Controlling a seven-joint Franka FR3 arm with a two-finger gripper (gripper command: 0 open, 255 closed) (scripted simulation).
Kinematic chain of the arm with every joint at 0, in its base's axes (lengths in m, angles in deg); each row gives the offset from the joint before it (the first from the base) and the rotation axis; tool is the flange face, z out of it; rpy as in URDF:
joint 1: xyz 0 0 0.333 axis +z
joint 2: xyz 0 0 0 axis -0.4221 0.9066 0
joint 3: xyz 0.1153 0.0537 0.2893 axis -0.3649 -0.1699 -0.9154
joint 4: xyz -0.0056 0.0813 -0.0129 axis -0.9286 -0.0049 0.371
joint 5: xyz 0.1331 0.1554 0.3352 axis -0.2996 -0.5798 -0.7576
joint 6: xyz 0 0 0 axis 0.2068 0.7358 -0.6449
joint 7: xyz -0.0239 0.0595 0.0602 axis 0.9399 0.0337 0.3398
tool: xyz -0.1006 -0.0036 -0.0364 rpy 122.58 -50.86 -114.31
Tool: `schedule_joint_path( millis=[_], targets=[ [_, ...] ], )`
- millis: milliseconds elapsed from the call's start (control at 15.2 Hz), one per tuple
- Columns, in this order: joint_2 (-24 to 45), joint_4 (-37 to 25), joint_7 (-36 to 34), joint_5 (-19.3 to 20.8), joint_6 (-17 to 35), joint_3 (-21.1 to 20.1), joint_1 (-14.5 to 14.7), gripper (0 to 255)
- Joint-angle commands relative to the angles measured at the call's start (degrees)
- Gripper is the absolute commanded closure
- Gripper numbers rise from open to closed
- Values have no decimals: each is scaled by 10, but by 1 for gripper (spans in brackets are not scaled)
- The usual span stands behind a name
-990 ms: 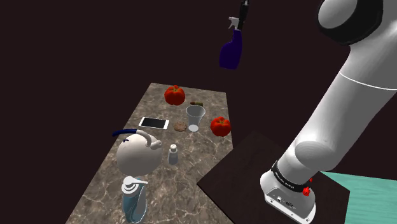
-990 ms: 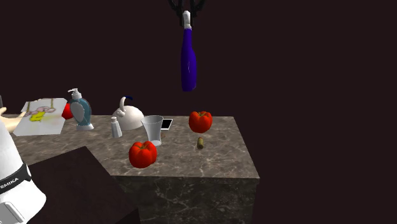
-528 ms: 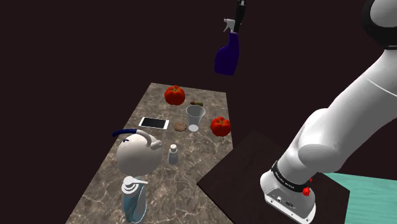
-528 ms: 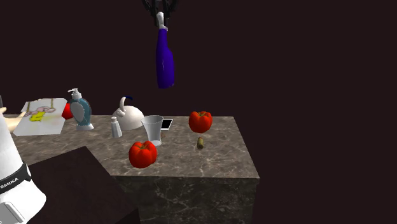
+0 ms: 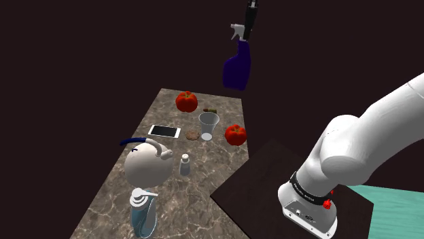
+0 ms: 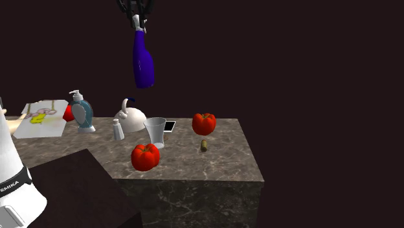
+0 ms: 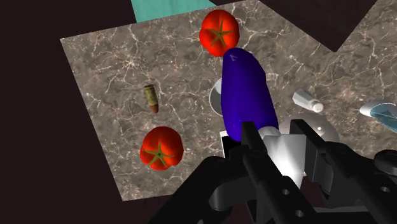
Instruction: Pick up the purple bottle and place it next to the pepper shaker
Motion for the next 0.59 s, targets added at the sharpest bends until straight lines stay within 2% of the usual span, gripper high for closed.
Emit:
schedule_joint_path(
  millis=[0,528],
  targets=[
    [-21,21,-33,-5,-1,-22,9,255],
    [-69,65,-147,-36,-5,-104,43,255]
  ],
)
